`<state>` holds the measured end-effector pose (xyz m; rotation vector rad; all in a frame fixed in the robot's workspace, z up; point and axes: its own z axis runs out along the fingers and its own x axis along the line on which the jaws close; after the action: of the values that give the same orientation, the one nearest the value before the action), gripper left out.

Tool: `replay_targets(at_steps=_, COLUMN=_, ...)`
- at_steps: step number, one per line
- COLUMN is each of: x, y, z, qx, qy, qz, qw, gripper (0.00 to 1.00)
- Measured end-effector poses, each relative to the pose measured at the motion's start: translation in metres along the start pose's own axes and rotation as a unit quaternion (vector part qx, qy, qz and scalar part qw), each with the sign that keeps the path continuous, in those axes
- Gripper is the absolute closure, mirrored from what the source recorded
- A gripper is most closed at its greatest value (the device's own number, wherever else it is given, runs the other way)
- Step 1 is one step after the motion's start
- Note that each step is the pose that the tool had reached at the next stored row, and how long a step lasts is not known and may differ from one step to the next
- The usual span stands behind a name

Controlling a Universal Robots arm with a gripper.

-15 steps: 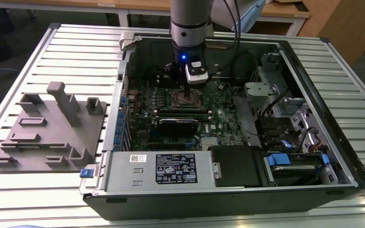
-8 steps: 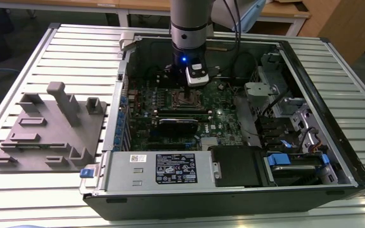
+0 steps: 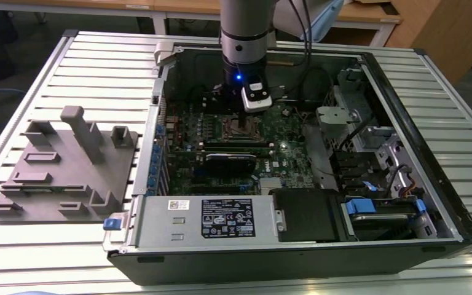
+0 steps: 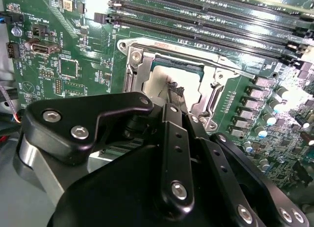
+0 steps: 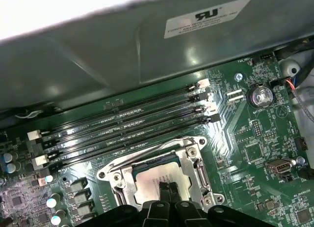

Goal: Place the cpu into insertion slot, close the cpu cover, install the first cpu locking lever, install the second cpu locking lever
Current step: 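Install the first cpu locking lever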

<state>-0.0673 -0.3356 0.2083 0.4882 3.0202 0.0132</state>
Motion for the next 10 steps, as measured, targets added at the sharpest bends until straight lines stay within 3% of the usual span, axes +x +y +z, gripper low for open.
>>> replay_targets(at_steps=2, x=0.0000, y=0.0000, z=0.0000, qx=-0.0002, qy=0.0001, qz=-0.002, qw=1.00000, gripper=0.90)
replay_targets(at_steps=5, x=0.0000, y=0.0000, z=0.0000, qx=-0.0015, qy=0.0004, qz=-0.019, qw=0.99981, gripper=0.90)
replay_targets(at_steps=10, x=0.0000, y=0.0000, z=0.0003, qx=-0.0045, qy=0.0012, qz=-0.056, qw=0.99843, gripper=0.90)
